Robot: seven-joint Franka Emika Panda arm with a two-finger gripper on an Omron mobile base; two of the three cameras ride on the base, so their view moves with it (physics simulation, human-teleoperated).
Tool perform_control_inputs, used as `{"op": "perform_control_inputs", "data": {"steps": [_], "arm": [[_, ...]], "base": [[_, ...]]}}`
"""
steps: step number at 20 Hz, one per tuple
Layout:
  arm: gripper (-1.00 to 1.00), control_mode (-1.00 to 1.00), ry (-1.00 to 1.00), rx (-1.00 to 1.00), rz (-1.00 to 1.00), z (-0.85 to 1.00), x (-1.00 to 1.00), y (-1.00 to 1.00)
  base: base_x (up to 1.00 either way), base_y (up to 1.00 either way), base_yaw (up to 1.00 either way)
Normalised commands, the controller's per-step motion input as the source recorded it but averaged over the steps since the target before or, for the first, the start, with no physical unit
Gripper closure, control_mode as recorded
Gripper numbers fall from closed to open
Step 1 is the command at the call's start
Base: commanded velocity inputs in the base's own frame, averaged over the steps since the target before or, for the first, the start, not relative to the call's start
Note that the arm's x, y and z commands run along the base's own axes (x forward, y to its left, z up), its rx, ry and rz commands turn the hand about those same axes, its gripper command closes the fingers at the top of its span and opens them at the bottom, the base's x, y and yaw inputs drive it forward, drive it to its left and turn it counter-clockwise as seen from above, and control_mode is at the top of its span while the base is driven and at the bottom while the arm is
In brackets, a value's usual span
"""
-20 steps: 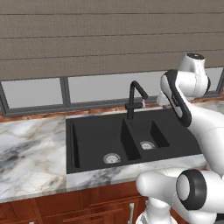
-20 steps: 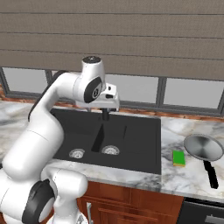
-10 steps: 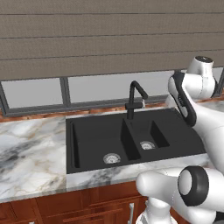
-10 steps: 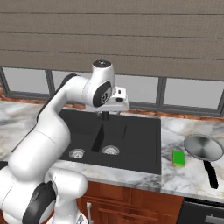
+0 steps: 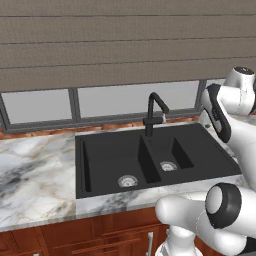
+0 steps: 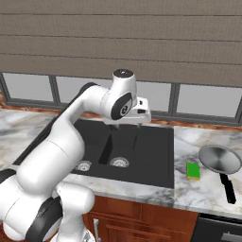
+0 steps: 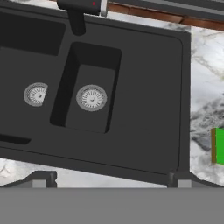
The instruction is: Pick the pan and sponge and place them into the sink. Then turn on the water.
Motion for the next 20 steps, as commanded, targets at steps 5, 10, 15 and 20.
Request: {"op": "perform_control_inputs", "data": {"steps": [5, 10, 15, 20], "arm": [[-1.00, -1.00, -0.01, -0.02, 0.00, -0.08, 0.00, -0.37], [-1.00, -1.00, -0.03, -0.02, 0.00, -0.09, 0.00, -0.39], [-1.00, -1.00, -0.03, -0.03, 0.00, -0.10, 0.00, -0.40], [-1.00, -1.00, -0.04, -0.03, 0.00, -0.11, 0.00, -0.40]], "base": [[0.00, 0.00, 0.00], [0.00, 0.00, 0.00], [0.00, 0.00, 0.00], [0.00, 0.00, 0.00]]}}
